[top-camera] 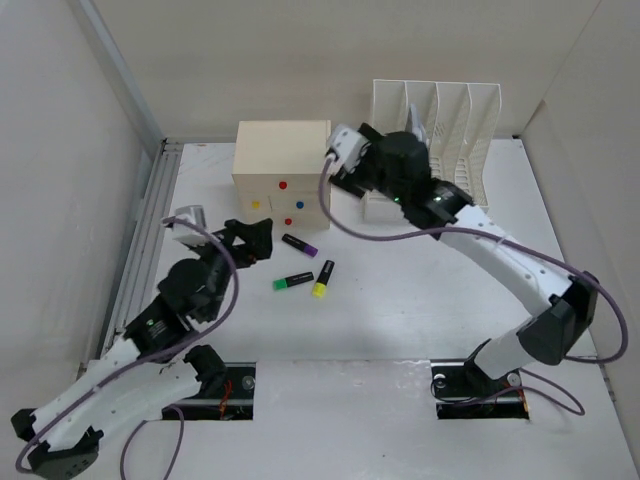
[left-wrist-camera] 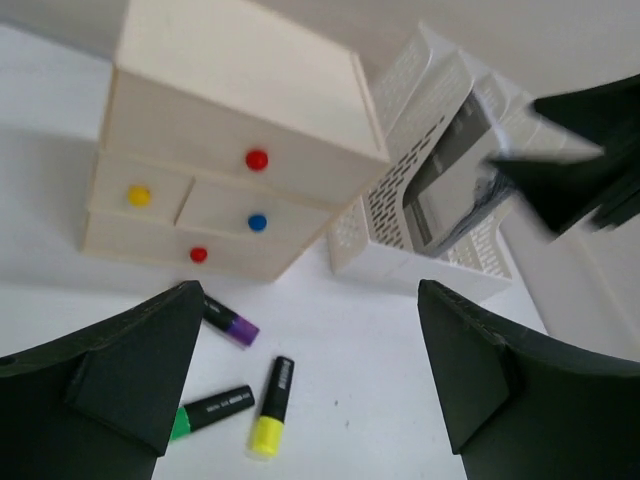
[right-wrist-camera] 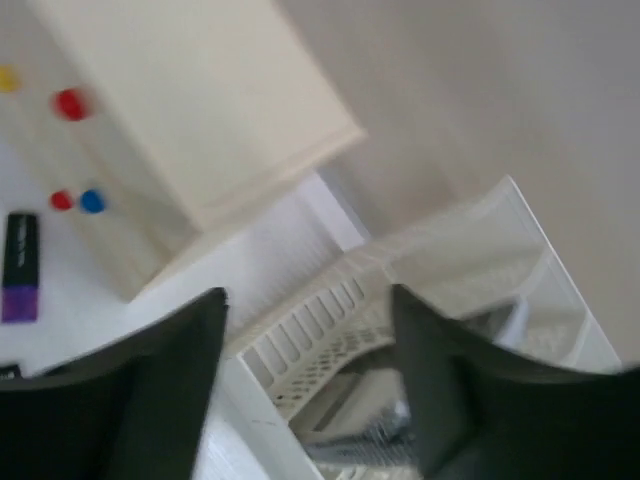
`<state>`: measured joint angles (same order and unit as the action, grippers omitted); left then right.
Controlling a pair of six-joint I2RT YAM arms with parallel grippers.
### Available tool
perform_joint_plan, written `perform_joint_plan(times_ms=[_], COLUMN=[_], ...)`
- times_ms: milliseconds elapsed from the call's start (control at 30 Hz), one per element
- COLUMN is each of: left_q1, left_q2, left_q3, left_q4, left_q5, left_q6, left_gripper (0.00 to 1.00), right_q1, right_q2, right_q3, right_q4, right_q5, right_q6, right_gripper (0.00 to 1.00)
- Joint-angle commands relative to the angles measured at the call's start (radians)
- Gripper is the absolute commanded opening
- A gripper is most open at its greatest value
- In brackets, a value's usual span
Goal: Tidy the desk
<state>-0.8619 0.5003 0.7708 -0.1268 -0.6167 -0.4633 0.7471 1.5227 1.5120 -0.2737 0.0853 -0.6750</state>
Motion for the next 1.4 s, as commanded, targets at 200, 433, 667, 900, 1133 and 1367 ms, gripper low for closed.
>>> perform_joint_plan(times_ms=[200, 433, 667, 900, 1133, 1367], left_q1=[0.040, 0.190, 0.300, 0.432, 0.511, 0.511], left_q2=[0.203, 0.506, 0.719, 0.838, 1.039, 1.135], left_q3=[-0.352, -0.335, -0.323, -0.369, -0.369, -0.358], left_q4=[0.570, 0.756, 0.852, 1.036, 1.228, 1.300], left_q5=[0.031, 0.233, 0.359, 0.497, 0.609, 0.634], left_q6=[-0.316, -0.302, -0.319, -0.382, -0.440, -0.451], left_gripper=[0.32, 0.23, 0.39, 0.40, 0.40, 0.36], right_q1=[-0.285, -0.380, -0.410, -0.410, -0.420, -0.420], right_q2=[-0.219, -0.283, -0.283, -0.274, -0.246, -0.246], right_q3=[-0.056, -0.121, -0.141, -0.162, -0.162, -0.171], right_q4=[0.108, 0.108, 0.108, 0.128, 0.137, 0.137], right_q5=[-0.297, -0.614, -0.693, -0.778, -0.828, -0.817], right_q6=[0.322, 0.353, 0.397, 0.445, 0.465, 0.456], right_gripper=[0.09, 1.00, 0.96, 0.64, 0.35, 0.35])
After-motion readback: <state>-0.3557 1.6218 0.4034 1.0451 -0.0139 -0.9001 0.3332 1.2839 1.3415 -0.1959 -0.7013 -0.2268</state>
